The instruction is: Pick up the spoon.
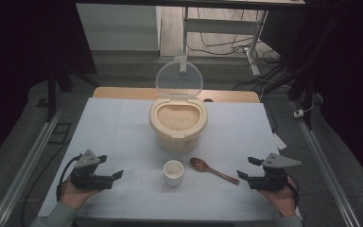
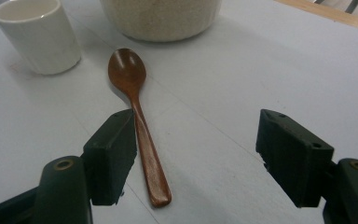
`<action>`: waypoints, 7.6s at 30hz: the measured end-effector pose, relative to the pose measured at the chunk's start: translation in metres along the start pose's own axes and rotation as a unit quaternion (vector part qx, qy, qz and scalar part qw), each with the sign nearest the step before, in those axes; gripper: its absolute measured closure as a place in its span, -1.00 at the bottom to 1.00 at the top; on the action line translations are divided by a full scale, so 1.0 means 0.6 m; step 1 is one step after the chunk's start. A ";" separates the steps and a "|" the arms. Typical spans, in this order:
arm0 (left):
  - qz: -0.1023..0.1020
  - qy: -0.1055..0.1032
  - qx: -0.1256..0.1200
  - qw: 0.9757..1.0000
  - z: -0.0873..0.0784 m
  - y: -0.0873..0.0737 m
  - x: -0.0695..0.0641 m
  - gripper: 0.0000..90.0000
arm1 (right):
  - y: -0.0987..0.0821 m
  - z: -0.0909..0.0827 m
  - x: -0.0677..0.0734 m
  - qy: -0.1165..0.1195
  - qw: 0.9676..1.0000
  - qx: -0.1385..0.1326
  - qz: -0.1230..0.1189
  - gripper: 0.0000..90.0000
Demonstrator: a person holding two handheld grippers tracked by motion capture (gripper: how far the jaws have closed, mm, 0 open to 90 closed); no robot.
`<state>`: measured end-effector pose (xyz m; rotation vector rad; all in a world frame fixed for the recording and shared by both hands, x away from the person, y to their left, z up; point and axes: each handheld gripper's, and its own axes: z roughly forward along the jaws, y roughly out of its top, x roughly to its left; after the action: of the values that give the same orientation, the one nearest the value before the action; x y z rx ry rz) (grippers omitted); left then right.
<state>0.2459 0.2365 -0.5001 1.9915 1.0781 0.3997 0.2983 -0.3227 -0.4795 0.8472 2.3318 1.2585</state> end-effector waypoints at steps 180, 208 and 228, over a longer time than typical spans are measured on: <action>0.050 -0.019 0.059 0.997 0.035 -0.009 -0.014 -0.76 | 0.204 0.086 0.122 0.163 0.961 0.172 -0.142 0.77; 0.059 -0.074 -0.008 0.995 -0.024 0.069 -0.032 -0.75 | 0.246 0.141 0.182 0.189 0.945 0.171 -0.204 0.77; 0.190 -0.138 0.043 0.971 0.031 0.213 -0.142 -0.68 | 0.247 0.152 0.197 0.190 0.941 0.175 -0.220 0.77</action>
<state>0.2771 0.1200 -0.4035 2.2564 0.5492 0.2646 0.3097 -0.1255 -0.4076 0.1426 2.8901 0.8858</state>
